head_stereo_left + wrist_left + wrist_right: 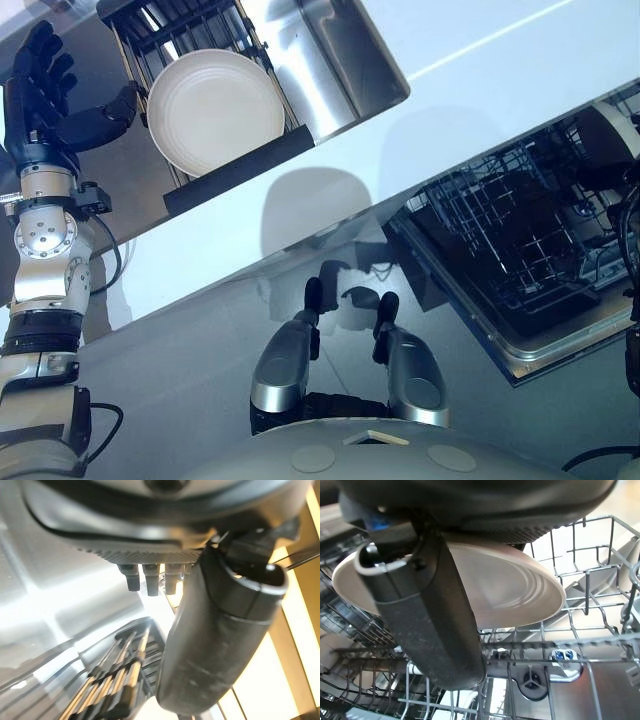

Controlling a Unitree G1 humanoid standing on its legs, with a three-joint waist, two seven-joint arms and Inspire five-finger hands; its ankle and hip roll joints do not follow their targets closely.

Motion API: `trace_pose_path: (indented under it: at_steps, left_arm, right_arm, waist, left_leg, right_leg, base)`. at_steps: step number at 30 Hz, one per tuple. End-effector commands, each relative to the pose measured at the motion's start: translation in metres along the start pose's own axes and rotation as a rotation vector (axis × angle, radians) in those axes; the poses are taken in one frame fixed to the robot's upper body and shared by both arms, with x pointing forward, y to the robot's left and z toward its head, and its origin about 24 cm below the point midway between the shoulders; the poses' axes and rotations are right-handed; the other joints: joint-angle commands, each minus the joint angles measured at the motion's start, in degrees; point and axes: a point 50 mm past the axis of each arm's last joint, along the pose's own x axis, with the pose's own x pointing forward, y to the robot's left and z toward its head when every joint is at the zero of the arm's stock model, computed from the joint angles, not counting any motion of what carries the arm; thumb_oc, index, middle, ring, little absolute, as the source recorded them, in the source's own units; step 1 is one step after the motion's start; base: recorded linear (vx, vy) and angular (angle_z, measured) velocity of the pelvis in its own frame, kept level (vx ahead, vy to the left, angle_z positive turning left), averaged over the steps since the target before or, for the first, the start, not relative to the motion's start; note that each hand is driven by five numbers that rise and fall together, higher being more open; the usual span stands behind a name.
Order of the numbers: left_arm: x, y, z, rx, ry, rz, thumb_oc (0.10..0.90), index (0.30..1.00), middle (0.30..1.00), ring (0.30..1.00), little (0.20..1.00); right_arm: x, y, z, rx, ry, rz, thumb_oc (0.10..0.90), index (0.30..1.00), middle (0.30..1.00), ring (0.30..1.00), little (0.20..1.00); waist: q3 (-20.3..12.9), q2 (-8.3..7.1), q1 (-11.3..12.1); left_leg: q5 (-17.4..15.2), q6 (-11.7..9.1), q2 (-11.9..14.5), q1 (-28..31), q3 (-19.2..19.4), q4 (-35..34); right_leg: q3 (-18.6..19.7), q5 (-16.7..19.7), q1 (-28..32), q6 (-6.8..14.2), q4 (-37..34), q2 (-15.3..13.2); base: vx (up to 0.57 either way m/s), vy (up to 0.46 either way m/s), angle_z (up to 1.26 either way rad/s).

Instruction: Pick up plates and place into dishwasher.

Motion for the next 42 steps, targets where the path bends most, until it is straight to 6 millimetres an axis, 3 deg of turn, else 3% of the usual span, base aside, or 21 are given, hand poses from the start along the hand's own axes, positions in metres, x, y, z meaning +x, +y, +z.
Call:
trace_pose_path:
  at_steps: [1, 5, 12, 22, 33, 42]
  left_arm:
    - [0.003, 0.029, 0.034, 0.038, -0.189, 0.061, 0.8, 0.9, 0.9, 0.9, 0.9]
    - [-0.003, 0.028, 0.027, 0.033, -0.169, 0.059, 0.8, 0.9, 0.9, 0.9, 0.9]
    - [-0.006, 0.03, 0.018, 0.019, -0.121, 0.069, 0.8, 0.9, 0.9, 0.9, 0.9]
    - [-0.009, 0.025, 0.003, 0.018, -0.058, 0.063, 0.8, 0.9, 0.9, 0.9, 0.9]
    - [-0.012, 0.023, -0.003, 0.012, -0.038, 0.051, 0.8, 0.9, 0.9, 0.9, 0.9]
    - [-0.016, 0.022, -0.001, 0.038, -0.044, 0.03, 0.8, 0.9, 0.9, 0.9, 0.9]
  right_arm:
    - [-0.006, -0.024, 0.012, 0.018, -0.117, -0.217, 0.8, 0.9, 0.9, 0.9, 0.9]
    - [-0.01, -0.037, 0.015, 0.031, -0.147, -0.348, 0.8, 0.9, 0.9, 0.9, 0.9]
    - [-0.011, -0.046, 0.009, 0.0, -0.138, -0.322, 0.8, 0.9, 0.9, 0.9, 0.9]
    - [-0.013, -0.031, -0.01, -0.03, -0.084, -0.197, 0.8, 0.9, 0.9, 0.9, 0.9]
    - [-0.014, -0.018, -0.007, -0.02, -0.106, -0.141, 0.8, 0.9, 0.9, 0.9, 0.9]
    - [-0.026, -0.023, 0.024, 0.4, -0.278, -0.212, 0.8, 0.9, 0.9, 0.9, 0.9]
  waist:
    - [-9.41, -2.8, -1.34]
    - [-11.53, -3.31, -1.69]
    - [-15.11, -4.16, -1.9]
    - [-17.89, -4.59, -2.22]
    - [-18.24, -4.25, -1.96]
    - [-19.55, -4.18, -2.71]
  left_leg:
    - [-3.94, 0.78, -3.4, -2.38, 0.44, 1.12]
    - [-4.9, 1.2, -3.79, -0.81, 0.93, 0.8]
    - [-5.85, 1.61, -4.11, 1.99, 1.77, -0.73]
    - [-6.41, 1.99, -4.12, 5.16, 2.14, -2.71]
    - [-6.71, 2.28, -4.21, 6.6, 2.54, -3.74]
    - [-7.1, 2.58, -4.19, 7.85, 2.66, -4.61]
  right_leg:
    - [0.09, -5.93, -0.51, -0.53, 1.48, 3.99]
    - [0.47, -5.03, 1.23, 0.19, -0.84, 3.92]
    - [1.06, -4.14, 3.71, 1.11, -3.7, 3.9]
    - [1.55, -4.52, 5.92, 1.66, -4.46, 3.76]
    - [0.96, -4.38, 6.72, 2.07, -4.98, 3.35]
    - [1.17, -4.67, 7.48, 2.16, -5.46, 3.65]
  base:
    - [0.04, 0.062, -0.09]
    - [0.05, 0.068, -0.15]
    - [0.05, 0.072, -0.11]
    - [0.06, 0.046, -0.06]
    - [0.01, 0.008, 0.0]
    - [0.0, 0.0, 0.0]
